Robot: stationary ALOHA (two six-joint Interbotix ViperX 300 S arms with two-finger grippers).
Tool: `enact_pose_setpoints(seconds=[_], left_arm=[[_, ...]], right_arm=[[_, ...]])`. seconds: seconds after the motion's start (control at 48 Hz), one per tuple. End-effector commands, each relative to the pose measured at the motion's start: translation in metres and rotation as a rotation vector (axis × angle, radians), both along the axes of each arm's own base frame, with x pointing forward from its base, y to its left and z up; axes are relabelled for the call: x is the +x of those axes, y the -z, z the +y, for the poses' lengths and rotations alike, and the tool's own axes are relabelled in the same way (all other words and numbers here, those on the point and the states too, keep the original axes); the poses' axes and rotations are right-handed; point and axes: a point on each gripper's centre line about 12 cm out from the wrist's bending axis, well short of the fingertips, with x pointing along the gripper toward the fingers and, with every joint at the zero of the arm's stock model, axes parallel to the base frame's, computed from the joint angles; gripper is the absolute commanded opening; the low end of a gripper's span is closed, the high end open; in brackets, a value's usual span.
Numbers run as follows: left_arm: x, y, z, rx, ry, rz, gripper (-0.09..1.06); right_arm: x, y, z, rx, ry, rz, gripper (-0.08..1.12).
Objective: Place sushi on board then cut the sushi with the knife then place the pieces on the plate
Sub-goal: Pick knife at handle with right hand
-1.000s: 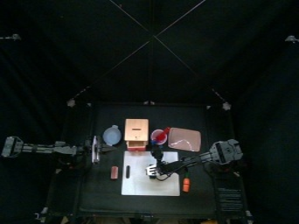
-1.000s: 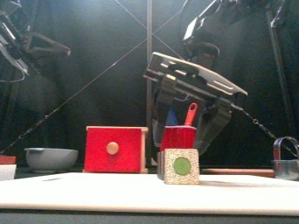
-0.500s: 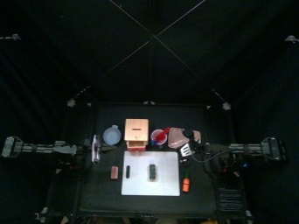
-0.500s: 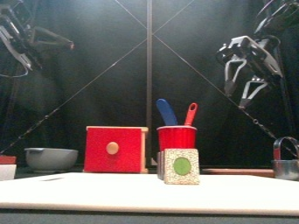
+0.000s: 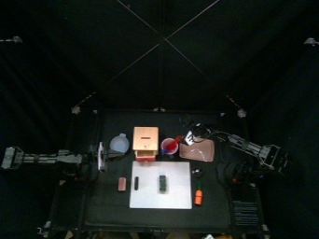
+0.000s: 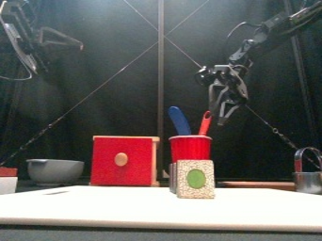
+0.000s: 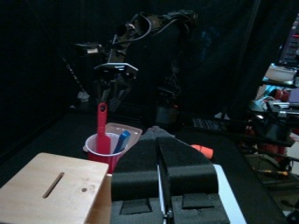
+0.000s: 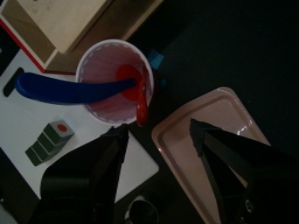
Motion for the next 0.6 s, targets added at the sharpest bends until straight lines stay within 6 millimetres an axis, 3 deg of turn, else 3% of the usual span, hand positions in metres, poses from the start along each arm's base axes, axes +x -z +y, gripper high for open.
enact_pose_setpoints(seconds=[0.021,0.271,0.604], left_arm=[[0.001,-0.003,0.003,0.001,-0.016,-0.011,0.12],[-0.001,0.003,0.005,-0.017,-0.028,0.007,0.12],[-0.002,0.008,0.007,-0.037,-0.039,0.016,0.12]], right_arm=[[0.011,-0.017,-0.007,-0.008,0.016,-0.047,0.9],[0.026,0.003,-0.013,0.112,-0.006,0.046,0.81],[0.029,-0.003,-0.012,0.118,-0.02,0.058,0.45]])
